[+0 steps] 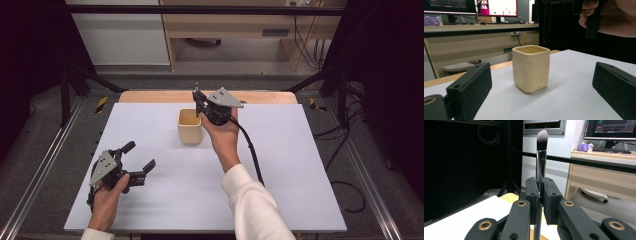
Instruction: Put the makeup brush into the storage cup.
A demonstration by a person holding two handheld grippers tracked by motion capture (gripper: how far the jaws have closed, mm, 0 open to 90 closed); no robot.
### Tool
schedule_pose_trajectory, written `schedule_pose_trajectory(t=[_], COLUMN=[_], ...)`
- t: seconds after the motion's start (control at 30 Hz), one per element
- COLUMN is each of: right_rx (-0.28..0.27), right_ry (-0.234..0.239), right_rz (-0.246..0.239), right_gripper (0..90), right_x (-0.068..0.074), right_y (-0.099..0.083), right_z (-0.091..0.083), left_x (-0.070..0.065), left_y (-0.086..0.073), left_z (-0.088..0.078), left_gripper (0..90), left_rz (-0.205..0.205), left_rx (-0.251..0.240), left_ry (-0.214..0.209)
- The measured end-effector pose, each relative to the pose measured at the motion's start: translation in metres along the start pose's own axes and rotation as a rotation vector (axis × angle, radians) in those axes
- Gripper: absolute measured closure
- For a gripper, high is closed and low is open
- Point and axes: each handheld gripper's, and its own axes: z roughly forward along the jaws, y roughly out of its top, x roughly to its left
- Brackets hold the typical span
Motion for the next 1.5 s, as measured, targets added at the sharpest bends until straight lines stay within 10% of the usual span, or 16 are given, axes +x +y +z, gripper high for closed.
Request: schedule_pose_trajectory(t=[1.5], right_rx=[0.027], right_ry=[0.03], right_rz=[0.004], right_gripper=[83.5], right_x=[0.01], right_y=[-0.021], right_z=[0.02], left_x=[-0.001], left_y=[-0.002], left_z=[0.003], left_gripper=[2.2], left_rz=[0.002], left_rx=[0.006], left_ry=[-0.014])
